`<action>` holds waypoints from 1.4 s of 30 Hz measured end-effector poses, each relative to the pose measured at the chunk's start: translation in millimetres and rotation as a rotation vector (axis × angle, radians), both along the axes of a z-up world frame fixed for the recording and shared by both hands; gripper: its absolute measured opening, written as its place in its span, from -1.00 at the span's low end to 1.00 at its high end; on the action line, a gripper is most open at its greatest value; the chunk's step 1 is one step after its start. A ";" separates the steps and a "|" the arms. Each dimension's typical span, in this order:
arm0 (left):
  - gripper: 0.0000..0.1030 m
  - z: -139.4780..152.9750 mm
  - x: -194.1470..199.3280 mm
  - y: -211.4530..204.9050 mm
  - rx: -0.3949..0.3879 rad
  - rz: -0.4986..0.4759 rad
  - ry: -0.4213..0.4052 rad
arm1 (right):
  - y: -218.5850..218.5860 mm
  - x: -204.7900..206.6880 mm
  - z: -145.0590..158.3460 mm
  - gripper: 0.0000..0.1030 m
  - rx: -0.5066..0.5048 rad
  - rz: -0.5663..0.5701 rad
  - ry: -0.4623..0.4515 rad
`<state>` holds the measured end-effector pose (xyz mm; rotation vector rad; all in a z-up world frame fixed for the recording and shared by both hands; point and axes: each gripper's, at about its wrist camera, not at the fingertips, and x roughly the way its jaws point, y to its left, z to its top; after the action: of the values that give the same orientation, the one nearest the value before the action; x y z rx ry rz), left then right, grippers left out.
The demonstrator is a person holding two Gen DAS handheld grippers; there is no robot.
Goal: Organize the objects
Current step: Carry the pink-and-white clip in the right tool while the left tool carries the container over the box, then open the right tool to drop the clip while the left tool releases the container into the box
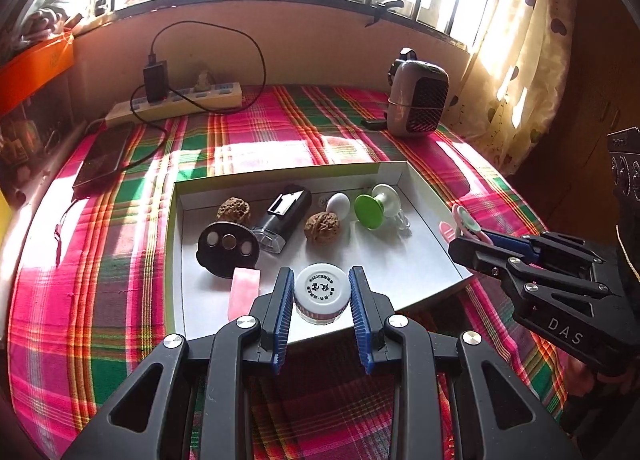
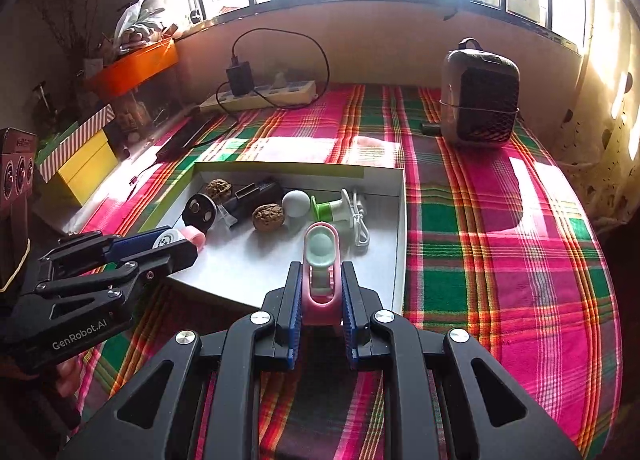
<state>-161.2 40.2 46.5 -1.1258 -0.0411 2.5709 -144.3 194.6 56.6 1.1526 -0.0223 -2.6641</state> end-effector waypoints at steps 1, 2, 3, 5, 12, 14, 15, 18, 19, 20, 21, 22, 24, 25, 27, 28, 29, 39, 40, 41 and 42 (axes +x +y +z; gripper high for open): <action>-0.50 -1.3 -2.7 0.0 -0.002 0.000 -0.003 | -0.4 -2.5 -0.4 -0.64 0.000 0.004 0.001; -0.50 -2.5 -5.3 0.3 -0.004 -0.001 -0.007 | -1.2 -4.7 -0.7 -0.64 -0.003 0.011 0.001; -0.50 -4.1 -7.9 0.3 -0.007 -0.001 -0.010 | -1.9 -7.0 -1.1 -0.64 -0.006 0.019 0.000; -0.50 -6.9 -12.6 0.4 -0.008 0.001 -0.018 | -4.5 -12.4 -2.7 -0.64 -0.006 0.037 -0.007; -0.50 -16.6 -25.5 2.0 -0.006 0.007 -0.042 | -12.0 -31.7 -13.5 -0.64 -0.010 0.081 -0.046; -0.50 -19.7 -28.6 2.4 -0.007 0.006 -0.049 | -14.1 -35.6 -16.8 -0.64 -0.017 0.094 -0.056; -0.50 -21.2 -30.1 2.5 -0.009 0.006 -0.053 | -15.1 -36.9 -18.2 -0.64 -0.022 0.100 -0.057; -0.50 -24.7 -34.7 2.6 -0.009 0.011 -0.062 | -18.2 -41.2 -23.6 -0.64 -0.021 0.113 -0.068; -0.50 -25.7 -35.9 2.9 -0.009 0.012 -0.064 | -19.3 -43.1 -25.6 -0.64 -0.021 0.119 -0.075; -0.50 -26.6 -36.8 3.6 -0.010 0.010 -0.064 | -20.3 -44.7 -28.0 -0.64 -0.020 0.123 -0.083; -0.50 -27.7 -37.8 4.4 -0.013 0.009 -0.067 | -21.3 -46.0 -29.8 -0.64 -0.016 0.127 -0.087; -0.50 -28.9 -38.6 4.8 -0.015 0.009 -0.069 | -22.5 -47.3 -31.7 -0.64 -0.012 0.129 -0.090; -0.50 -30.1 -39.5 5.6 -0.015 0.007 -0.067 | -24.1 -49.8 -34.2 -0.64 -0.007 0.136 -0.098; -0.50 -30.0 -40.0 5.4 -0.014 0.008 -0.067 | -24.2 -50.7 -35.4 -0.64 -0.003 0.137 -0.101; -0.50 -30.1 -39.8 5.6 -0.019 0.006 -0.067 | -25.1 -53.1 -37.6 -0.64 0.003 0.139 -0.108; -0.50 -30.1 -39.8 6.5 -0.022 0.004 -0.066 | -25.3 -54.4 -39.2 -0.64 0.008 0.140 -0.112; -0.50 -30.1 -40.1 7.4 -0.027 0.002 -0.066 | -25.7 -54.9 -39.9 -0.64 0.012 0.138 -0.112; -0.50 -35.9 -44.5 14.4 -0.041 -0.013 -0.086 | -22.5 -61.1 -44.7 -0.64 0.034 0.123 -0.117; -0.50 -36.0 -44.6 15.2 -0.042 -0.014 -0.086 | -22.3 -61.4 -45.0 -0.64 0.036 0.123 -0.117; -0.50 -36.0 -44.8 15.5 -0.043 -0.013 -0.086 | -22.3 -61.7 -45.4 -0.64 0.038 0.124 -0.117; -0.50 -36.0 -45.3 16.3 -0.044 -0.014 -0.086 | -22.4 -61.5 -45.3 -0.64 0.040 0.125 -0.115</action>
<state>-206.5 56.5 10.5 -1.2481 0.0031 2.5213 -205.9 172.2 11.3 1.2743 0.0807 -2.4985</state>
